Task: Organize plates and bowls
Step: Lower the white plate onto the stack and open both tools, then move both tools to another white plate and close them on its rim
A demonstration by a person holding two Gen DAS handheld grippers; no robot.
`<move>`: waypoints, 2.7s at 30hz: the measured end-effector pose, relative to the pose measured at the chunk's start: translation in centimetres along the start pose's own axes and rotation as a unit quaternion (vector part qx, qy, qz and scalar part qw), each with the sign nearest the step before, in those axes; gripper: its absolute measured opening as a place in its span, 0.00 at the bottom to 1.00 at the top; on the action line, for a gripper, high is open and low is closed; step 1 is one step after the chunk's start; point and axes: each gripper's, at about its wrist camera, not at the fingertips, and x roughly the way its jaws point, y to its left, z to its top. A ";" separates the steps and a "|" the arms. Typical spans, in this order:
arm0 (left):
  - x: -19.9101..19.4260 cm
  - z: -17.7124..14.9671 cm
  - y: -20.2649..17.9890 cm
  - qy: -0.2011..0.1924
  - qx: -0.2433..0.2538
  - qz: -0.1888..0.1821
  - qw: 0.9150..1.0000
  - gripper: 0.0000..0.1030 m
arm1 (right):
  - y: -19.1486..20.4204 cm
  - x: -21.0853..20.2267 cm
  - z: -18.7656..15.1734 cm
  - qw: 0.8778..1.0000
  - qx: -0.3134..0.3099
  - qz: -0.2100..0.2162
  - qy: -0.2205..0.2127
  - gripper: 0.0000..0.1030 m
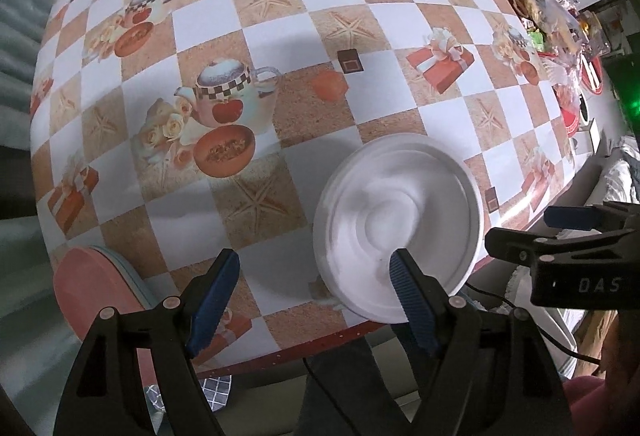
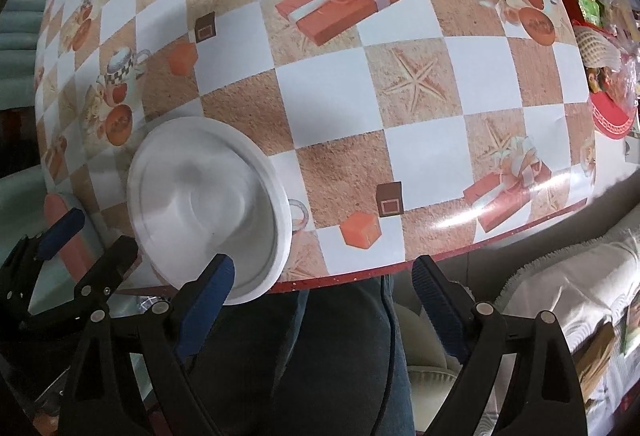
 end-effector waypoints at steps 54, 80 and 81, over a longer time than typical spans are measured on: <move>5.3 0.0 0.1 0.058 -0.021 0.020 0.998 0.78 | -2.1 3.2 2.7 1.000 0.004 0.023 0.020 0.99; 9.6 -0.3 0.3 0.060 -0.018 0.044 0.997 1.00 | -1.4 8.3 4.7 0.999 -0.015 0.002 0.043 1.00; 9.7 -0.5 0.6 0.062 -0.026 0.036 0.997 1.00 | -1.6 8.4 4.8 0.999 -0.013 0.004 0.046 1.00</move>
